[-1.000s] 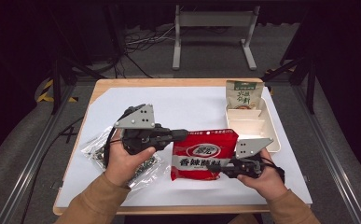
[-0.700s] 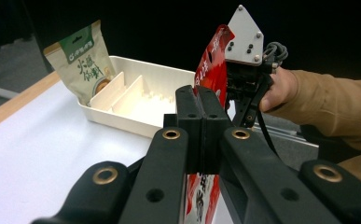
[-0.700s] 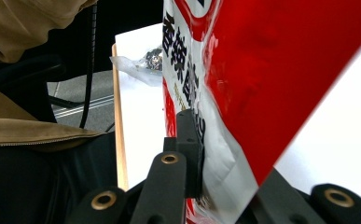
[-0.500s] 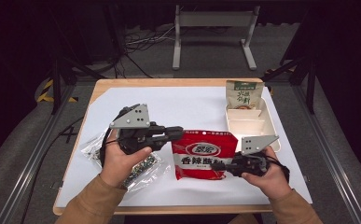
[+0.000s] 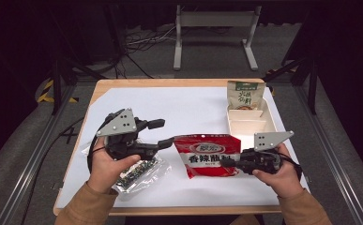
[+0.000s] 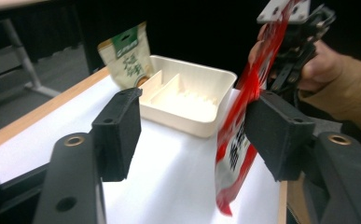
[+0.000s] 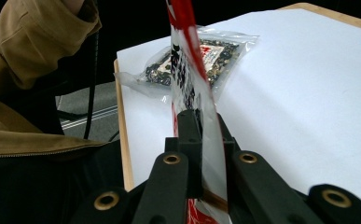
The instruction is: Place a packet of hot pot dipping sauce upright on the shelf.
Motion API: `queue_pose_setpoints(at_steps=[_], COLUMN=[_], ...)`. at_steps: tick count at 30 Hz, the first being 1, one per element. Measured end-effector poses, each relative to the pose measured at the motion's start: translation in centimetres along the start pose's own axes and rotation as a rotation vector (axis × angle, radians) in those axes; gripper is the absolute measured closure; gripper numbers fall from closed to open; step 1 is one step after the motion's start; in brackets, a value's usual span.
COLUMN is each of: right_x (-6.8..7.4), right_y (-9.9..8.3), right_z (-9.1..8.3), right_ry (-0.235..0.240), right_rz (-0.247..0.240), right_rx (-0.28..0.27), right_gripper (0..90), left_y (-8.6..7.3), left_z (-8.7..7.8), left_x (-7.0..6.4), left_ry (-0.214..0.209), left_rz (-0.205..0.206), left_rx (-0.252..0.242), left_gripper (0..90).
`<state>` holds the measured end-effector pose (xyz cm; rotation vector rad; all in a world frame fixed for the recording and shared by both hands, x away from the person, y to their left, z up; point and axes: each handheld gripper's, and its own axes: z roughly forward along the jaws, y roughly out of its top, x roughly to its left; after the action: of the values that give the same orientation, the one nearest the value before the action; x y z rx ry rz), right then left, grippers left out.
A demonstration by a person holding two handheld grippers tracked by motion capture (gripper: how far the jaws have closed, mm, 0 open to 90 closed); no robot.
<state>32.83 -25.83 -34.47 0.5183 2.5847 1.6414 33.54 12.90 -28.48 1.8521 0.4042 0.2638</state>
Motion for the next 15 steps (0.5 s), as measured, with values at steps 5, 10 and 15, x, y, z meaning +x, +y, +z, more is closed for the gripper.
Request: queue_pose_setpoints(at_steps=[5,10,15], right_x=[-0.2,-0.4,-0.8], right_y=[0.3,0.9,1.7], right_z=[-0.6,-1.4,-2.3], right_ry=[-0.008,-0.018,-0.039], right_rz=[0.008,0.004,0.002], right_rx=[-0.029,-0.046,-0.051], right_gripper=[86.9,86.9,86.9], left_y=[-1.4,-3.2,-4.0], left_z=[-0.3,-0.7,-0.9], left_x=[0.5,1.3,1.8], left_ry=[0.040,0.072,0.094], left_rz=[-0.010,-0.053,-0.055], left_rx=[0.024,0.041,0.081], left_gripper=[32.2,30.4,26.1])
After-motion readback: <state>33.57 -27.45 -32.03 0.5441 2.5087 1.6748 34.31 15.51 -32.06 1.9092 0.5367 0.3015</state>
